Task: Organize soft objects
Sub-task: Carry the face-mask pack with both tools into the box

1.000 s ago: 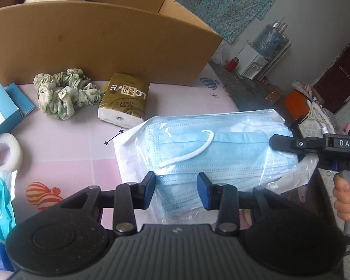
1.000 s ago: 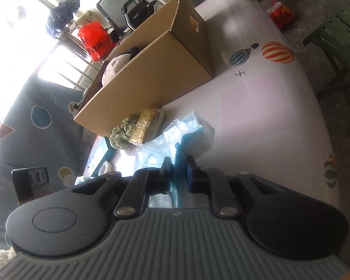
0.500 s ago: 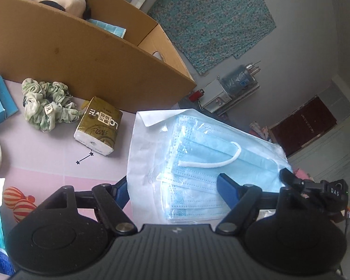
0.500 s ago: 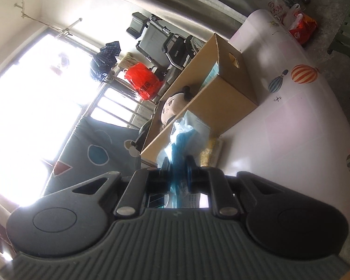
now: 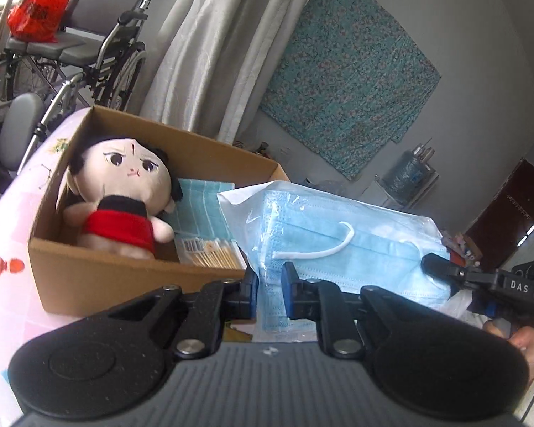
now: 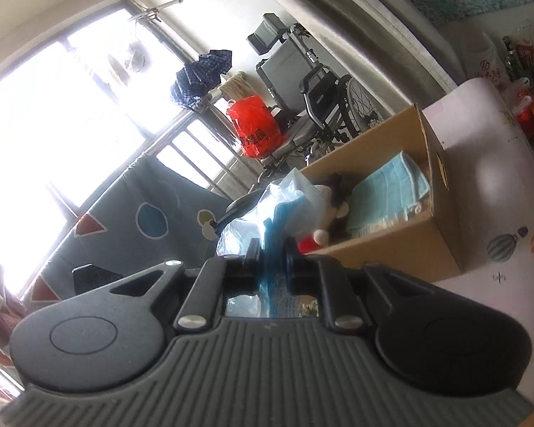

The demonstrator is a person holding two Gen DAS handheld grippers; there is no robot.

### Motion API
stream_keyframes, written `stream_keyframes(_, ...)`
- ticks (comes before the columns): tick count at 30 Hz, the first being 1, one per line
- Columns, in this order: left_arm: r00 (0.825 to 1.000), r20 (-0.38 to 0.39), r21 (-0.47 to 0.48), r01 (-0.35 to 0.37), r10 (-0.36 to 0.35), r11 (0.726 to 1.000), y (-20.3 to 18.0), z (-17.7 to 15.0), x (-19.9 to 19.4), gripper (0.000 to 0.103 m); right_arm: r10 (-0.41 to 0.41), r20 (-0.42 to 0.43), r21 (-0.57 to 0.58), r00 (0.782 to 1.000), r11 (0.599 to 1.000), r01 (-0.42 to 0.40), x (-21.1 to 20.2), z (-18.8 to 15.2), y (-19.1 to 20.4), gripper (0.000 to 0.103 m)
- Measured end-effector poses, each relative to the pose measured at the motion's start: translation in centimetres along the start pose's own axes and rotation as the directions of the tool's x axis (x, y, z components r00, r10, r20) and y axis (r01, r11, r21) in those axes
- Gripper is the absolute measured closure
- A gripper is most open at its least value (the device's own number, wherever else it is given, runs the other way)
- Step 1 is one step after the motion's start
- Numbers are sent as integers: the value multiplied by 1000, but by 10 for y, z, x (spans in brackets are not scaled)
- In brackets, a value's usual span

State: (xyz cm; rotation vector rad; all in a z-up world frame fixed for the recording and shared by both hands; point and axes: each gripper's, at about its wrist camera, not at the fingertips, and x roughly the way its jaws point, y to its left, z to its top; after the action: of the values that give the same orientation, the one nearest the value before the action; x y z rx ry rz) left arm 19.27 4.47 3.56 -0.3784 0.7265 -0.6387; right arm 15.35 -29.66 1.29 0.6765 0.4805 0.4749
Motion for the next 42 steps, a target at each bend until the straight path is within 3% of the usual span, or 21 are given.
stream_keyframes(5,986,-2,103,-168,169,980,17,69,43,89,-158,-50,-136,986,979,150,103,66,-11,92)
stream_keyframes(8,961,-85,164,-247,264,955,33,96,92,90,-283,-139,-168,949,951,259,167,86,-39,92)
stream_keyframes(10,943,-144,190,-271,300,944,46,101,125,90,-369,-203,-219,907,920,325,203,90,-57,92)
stream_keyframes(14,886,-317,203,-285,338,937,67,90,183,90,-514,-352,-322,782,851,414,251,82,-80,91)
stream_keyframes(15,864,-364,238,-273,346,932,67,86,196,90,-553,-373,-371,745,825,427,261,78,-82,90)
stream_keyframes(18,782,-483,335,-249,392,909,66,73,226,86,-638,-497,-534,589,759,371,289,52,-85,87)
stream_keyframes(19,755,-502,358,-263,422,896,66,70,231,77,-669,-511,-594,540,729,341,295,44,-83,85)
stream_keyframes(20,730,-515,384,-271,448,883,65,68,236,65,-688,-520,-626,506,710,322,301,39,-81,83)
stream_keyframes(21,713,-513,418,-278,477,865,62,69,236,63,-701,-525,-641,483,699,317,305,38,-78,82)
stream_keyframes(24,711,-489,462,-281,505,841,54,78,221,51,-695,-521,-646,495,700,304,301,46,-69,78)
stream_keyframes(26,729,-470,459,-280,498,843,50,84,208,66,-711,-494,-665,500,680,310,289,55,-65,68)
stream_keyframes(28,767,-422,475,-268,484,838,42,93,197,93,-757,-429,-713,493,619,329,281,63,-63,63)
stream_keyframes(29,783,-414,473,-251,464,845,40,95,195,97,-773,-403,-729,490,595,339,280,67,-62,63)
stream_keyframes(30,795,-425,453,-228,434,862,39,99,198,97,-765,-412,-718,494,607,340,276,70,-62,63)
stream_keyframes(31,792,-448,427,-217,414,878,40,102,204,98,-748,-439,-694,497,634,341,275,72,-65,63)
stream_keyframes(33,781,-490,404,-190,387,895,39,102,224,99,-719,-466,-664,515,669,333,275,71,-67,65)
stream_keyframes(35,750,-524,424,-183,404,887,38,98,247,99,-705,-485,-659,518,684,313,281,60,-70,80)
stream_keyframes(36,726,-544,430,-188,420,883,40,95,256,99,-704,-493,-663,511,684,303,286,52,-72,90)
stream_keyframes(39,658,-594,446,-210,462,870,49,82,275,99,-721,-515,-691,464,669,273,305,30,-85,97)
stream_keyframes(41,642,-599,456,-217,478,863,52,75,279,98,-732,-512,-695,449,660,284,311,20,-95,97)
stream_keyframes(42,644,-596,462,-212,479,861,52,75,277,96,-729,-509,-687,457,664,295,312,19,-96,98)
